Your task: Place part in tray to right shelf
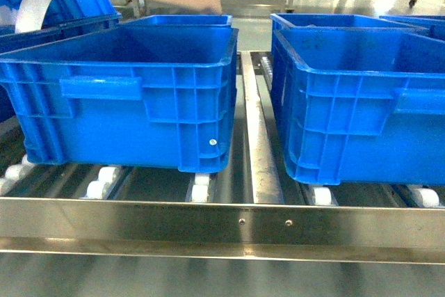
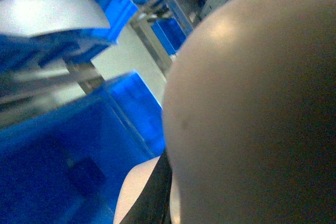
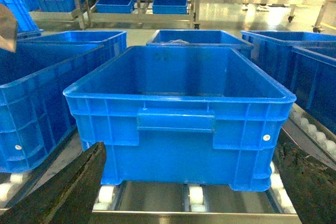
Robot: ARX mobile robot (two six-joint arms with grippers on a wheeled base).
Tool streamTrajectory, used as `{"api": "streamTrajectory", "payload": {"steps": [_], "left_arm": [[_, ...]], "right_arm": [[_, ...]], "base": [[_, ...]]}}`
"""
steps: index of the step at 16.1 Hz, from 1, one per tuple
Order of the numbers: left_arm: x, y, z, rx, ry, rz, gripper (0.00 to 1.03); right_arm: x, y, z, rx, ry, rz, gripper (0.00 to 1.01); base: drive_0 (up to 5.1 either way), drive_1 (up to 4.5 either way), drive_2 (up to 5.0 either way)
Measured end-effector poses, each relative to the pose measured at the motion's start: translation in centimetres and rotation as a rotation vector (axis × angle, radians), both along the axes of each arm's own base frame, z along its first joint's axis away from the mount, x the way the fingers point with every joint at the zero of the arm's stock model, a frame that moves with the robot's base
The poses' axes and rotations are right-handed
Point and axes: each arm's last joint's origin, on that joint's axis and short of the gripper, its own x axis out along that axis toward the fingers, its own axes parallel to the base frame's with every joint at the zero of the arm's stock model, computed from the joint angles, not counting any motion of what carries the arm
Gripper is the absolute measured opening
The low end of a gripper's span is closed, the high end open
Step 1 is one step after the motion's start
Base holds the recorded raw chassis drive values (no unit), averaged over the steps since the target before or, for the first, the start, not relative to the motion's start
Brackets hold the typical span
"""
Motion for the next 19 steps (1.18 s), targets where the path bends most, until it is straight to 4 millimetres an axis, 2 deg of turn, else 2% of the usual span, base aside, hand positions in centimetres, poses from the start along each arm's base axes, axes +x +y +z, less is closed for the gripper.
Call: {"api": "streamTrajectory", "payload": {"steps": [1,2,3,4,5,6,7,10,15,19], "left_arm": [[1.3,-4.7,0.8,0.359,0.043,0.160,0.16],[0.5,-3.4,2.2,0.429,0.049,0.209,0.16],[-2.3,-1.2,1.5,0.301,0.085,0.063,0.16],[-7.7,-1.2,0.1,0.021,-0.017,-0.178,0.16],[-9.6,-1.1,-0.2,-0.035,-0.080,-0.270,0.16],[-9.6,-1.1,-0.3,0.014,-0.032,-0.267,0.16],[-10.7,-0.5,-1.8,0.230,0.064,-0.250,0.16],[-11.8,-0.2,-2.6,0.290,0.062,-0.256,0.16],[-14.7,0.7,-2.2,0.564,-0.009,-0.231,0.16],[-16.8,1.3,-3.4,0.742,-0.015,-0.207,0.16]], "right_arm": [[0.0,0.0,0.0,0.000,0.000,0.000,0.98],[0.0,0.0,0.0,0.000,0.000,0.000,0.98],[0.0,0.0,0.0,0.000,0.000,0.000,0.98],[0.0,0.0,0.0,0.000,0.000,0.000,0.98],[0.0,0.0,0.0,0.000,0.000,0.000,0.98],[0.0,0.0,0.0,0.000,0.000,0.001,0.98],[0.0,0.0,0.0,0.000,0.000,0.000,0.98],[0.0,0.0,0.0,0.000,0.001,0.000,0.98],[0.0,0.0,0.0,0.000,0.000,0.002,0.98],[0.0,0.0,0.0,0.000,0.000,0.000,0.98]], "base": [[0.0,0.00,0.0],[0.0,0.00,0.0],[0.0,0.00,0.0],[0.0,0.00,0.0],[0.0,0.00,0.0],[0.0,0.00,0.0],[0.0,0.00,0.0],[0.0,0.00,0.0],[0.0,0.00,0.0],[0.0,0.00,0.0]]}}
